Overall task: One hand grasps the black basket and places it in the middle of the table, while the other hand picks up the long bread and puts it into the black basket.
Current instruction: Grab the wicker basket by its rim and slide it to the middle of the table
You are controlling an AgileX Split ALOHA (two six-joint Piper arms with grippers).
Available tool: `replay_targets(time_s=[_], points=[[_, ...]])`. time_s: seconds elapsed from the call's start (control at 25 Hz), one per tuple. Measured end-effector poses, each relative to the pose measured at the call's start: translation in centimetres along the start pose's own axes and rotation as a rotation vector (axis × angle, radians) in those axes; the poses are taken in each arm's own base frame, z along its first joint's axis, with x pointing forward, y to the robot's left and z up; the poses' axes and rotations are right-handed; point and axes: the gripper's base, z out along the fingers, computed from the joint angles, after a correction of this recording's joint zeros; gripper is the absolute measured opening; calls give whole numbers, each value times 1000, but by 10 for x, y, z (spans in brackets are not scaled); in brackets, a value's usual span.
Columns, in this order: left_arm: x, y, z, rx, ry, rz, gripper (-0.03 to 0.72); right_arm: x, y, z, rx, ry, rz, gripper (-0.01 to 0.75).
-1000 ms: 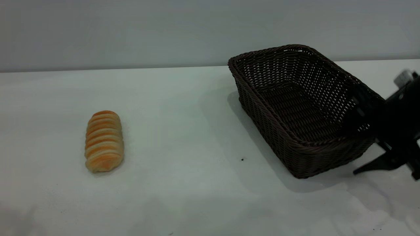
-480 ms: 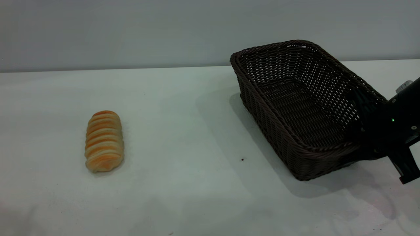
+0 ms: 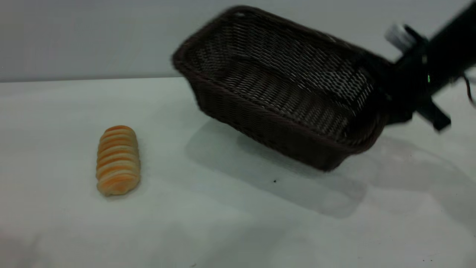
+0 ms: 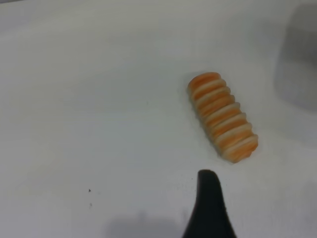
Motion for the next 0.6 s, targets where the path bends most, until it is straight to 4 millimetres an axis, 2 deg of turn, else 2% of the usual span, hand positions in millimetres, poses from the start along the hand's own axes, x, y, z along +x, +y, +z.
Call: replay_targets(time_s=[0.08,0.2,0.36,0.52,0.6], points=[[0,0,0,-1,-4,0,592,-12,13,-3,22,48,-128,96],[-1,0,5,5,10,-6,592,-19,28,5,73,115,-267,96],[-3,-1,20,33,45,-43,592,-21,43,33,97,154,-350,96],[-8,-2,43,65,61,-81,592,-23,38,64,109,188,-358,96],[-9,-2,56,77,74,-86,592,-25,34,73,117,197,-361,98]])
